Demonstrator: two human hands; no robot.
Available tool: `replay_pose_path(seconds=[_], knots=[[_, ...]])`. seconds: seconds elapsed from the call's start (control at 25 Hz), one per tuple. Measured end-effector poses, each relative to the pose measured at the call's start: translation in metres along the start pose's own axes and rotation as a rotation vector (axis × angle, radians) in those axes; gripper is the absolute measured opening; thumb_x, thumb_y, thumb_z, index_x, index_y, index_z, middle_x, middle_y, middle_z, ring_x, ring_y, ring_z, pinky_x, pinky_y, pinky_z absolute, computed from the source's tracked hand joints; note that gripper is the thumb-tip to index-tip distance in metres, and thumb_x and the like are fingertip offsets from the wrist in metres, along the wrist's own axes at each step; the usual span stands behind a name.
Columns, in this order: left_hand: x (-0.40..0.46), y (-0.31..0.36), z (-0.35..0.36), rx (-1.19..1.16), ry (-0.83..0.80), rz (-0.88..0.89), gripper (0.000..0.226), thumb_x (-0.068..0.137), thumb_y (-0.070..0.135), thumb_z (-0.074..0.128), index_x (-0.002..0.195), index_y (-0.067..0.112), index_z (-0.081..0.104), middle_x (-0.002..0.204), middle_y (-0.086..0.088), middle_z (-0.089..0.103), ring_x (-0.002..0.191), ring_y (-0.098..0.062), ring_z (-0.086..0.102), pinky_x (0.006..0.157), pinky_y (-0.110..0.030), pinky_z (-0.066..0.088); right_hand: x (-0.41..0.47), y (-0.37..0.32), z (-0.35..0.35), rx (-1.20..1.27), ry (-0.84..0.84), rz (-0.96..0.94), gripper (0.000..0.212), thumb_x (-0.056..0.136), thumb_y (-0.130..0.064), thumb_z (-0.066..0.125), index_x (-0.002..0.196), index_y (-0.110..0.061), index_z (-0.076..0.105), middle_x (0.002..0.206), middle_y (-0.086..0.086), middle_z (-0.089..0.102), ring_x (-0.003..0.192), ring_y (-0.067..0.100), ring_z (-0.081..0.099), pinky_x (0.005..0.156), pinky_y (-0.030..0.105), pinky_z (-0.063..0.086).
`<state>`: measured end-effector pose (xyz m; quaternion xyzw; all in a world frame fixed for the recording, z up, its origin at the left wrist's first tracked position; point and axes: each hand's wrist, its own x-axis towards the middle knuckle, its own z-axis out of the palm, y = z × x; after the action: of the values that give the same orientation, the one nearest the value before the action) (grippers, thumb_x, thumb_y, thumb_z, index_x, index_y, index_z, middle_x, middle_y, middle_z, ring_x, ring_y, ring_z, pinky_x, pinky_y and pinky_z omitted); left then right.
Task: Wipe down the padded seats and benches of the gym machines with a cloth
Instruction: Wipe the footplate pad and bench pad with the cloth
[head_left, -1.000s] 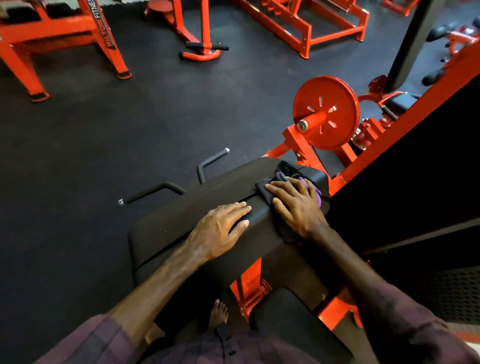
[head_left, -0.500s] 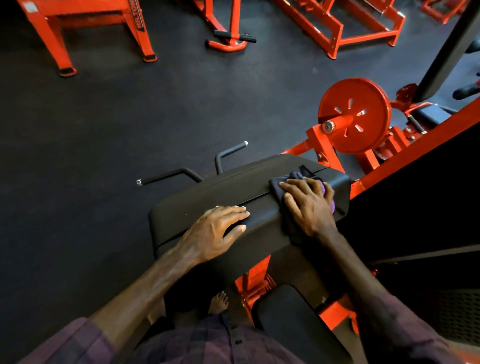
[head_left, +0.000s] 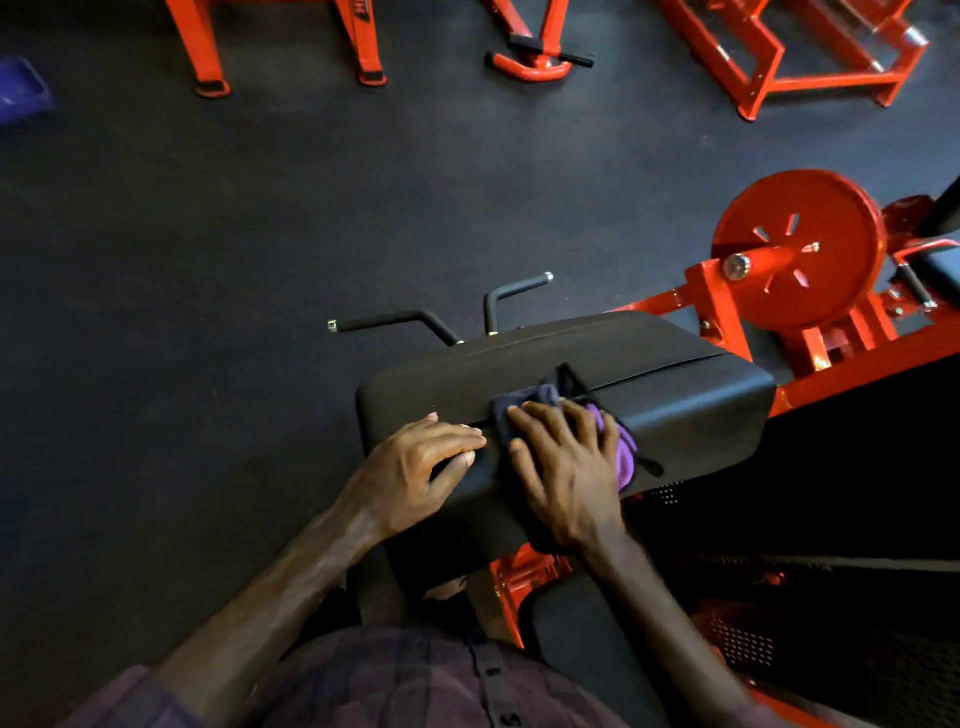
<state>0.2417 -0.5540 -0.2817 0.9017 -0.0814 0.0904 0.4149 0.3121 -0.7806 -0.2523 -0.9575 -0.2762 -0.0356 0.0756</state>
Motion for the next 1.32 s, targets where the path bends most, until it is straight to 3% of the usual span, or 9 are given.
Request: replay_pose_path(seconds=[0.08,0.24,0.44,0.56,0.76,0.84,0.96,1.08,1.32], knots=[[-0.012,-0.004,-0.008,-0.038,0.076,0.003,0.024,0.104,0.022,0.063,0.123,0.018,0.077,0.128,0.01,0.074,0.124,-0.002,0.065,0.114,-0.043,0.047,-0.007,-0.011,0.002,0.022,-0.059,-0.135,0.048,0.106,-0.056,0.041,0.146,-0.037,0.058,0.151,-0.014,0.055,0.141,0.024,0.046,0.117,0.06,0.028],[-0.036,-0.011,-0.021,-0.06,0.18,-0.008,0.02,0.1,0.014,0.069,0.117,0.014,0.08,0.124,0.01,0.076,0.12,-0.003,0.068,0.114,-0.042,0.048,0.019,-0.01,-0.006,-0.034,-0.078,0.042,0.05,0.103,-0.062,0.039,0.141,-0.037,0.061,0.146,-0.015,0.058,0.137,0.024,0.05,0.113,0.057,0.03],[-0.065,-0.025,-0.056,-0.299,0.374,-0.225,0.019,0.1,0.013,0.067,0.112,0.014,0.08,0.107,0.009,0.077,0.099,-0.015,0.075,0.092,-0.033,0.055,-0.014,-0.102,0.0,0.122,-0.196,-0.301,0.062,0.1,-0.068,0.045,0.153,-0.037,0.05,0.157,-0.014,0.049,0.144,0.026,0.044,0.115,0.059,0.032],[-0.071,-0.049,-0.065,-0.325,0.383,-0.36,0.018,0.101,0.015,0.066,0.111,0.017,0.081,0.105,0.009,0.075,0.099,-0.015,0.074,0.086,-0.03,0.056,0.008,-0.091,-0.006,0.214,-0.152,-0.34,0.045,0.098,-0.054,0.059,0.139,-0.036,0.064,0.144,-0.018,0.059,0.128,0.022,0.056,0.098,0.05,0.045],[-0.063,-0.084,-0.068,-0.485,0.267,-0.504,0.025,0.102,0.009,0.067,0.124,0.017,0.076,0.124,0.004,0.072,0.117,-0.011,0.07,0.102,-0.031,0.057,0.055,-0.069,-0.038,0.633,0.083,0.119,0.032,0.1,-0.032,0.06,0.129,-0.044,0.066,0.124,-0.026,0.065,0.117,0.012,0.06,0.101,0.047,0.049],[-0.051,-0.092,-0.066,-0.518,0.257,-0.533,0.028,0.102,0.011,0.067,0.13,0.017,0.072,0.129,0.003,0.071,0.119,-0.012,0.069,0.104,-0.028,0.055,0.083,-0.073,-0.046,0.627,0.122,0.194,0.031,0.102,-0.041,0.058,0.131,-0.036,0.068,0.13,-0.024,0.064,0.124,0.01,0.058,0.106,0.05,0.047],[-0.035,-0.096,-0.051,-0.487,0.24,-0.569,0.043,0.099,0.025,0.064,0.139,0.011,0.066,0.138,0.0,0.067,0.124,-0.021,0.067,0.109,-0.029,0.051,0.105,-0.094,-0.024,0.229,-0.345,0.026,0.055,0.098,-0.075,0.039,0.143,-0.049,0.055,0.156,-0.019,0.045,0.143,0.018,0.043,0.113,0.053,0.034],[-0.021,-0.09,-0.026,-0.471,0.266,-0.613,0.055,0.098,0.027,0.054,0.144,-0.002,0.058,0.152,-0.015,0.056,0.146,-0.021,0.048,0.119,-0.014,0.031,0.112,-0.102,0.018,-0.06,-0.763,-0.071,0.068,0.095,-0.083,0.024,0.159,-0.059,0.021,0.174,-0.016,0.004,0.16,0.032,0.007,0.12,0.072,0.01],[0.0,-0.079,0.005,-0.756,0.539,-0.914,0.046,0.111,0.011,0.046,0.153,-0.006,0.04,0.164,-0.016,0.035,0.154,-0.022,0.031,0.121,-0.015,0.027,0.121,-0.122,0.044,-0.029,-0.833,-0.297,0.061,0.101,-0.074,0.019,0.159,-0.061,0.001,0.176,-0.014,-0.005,0.161,0.04,-0.004,0.123,0.072,0.01]])
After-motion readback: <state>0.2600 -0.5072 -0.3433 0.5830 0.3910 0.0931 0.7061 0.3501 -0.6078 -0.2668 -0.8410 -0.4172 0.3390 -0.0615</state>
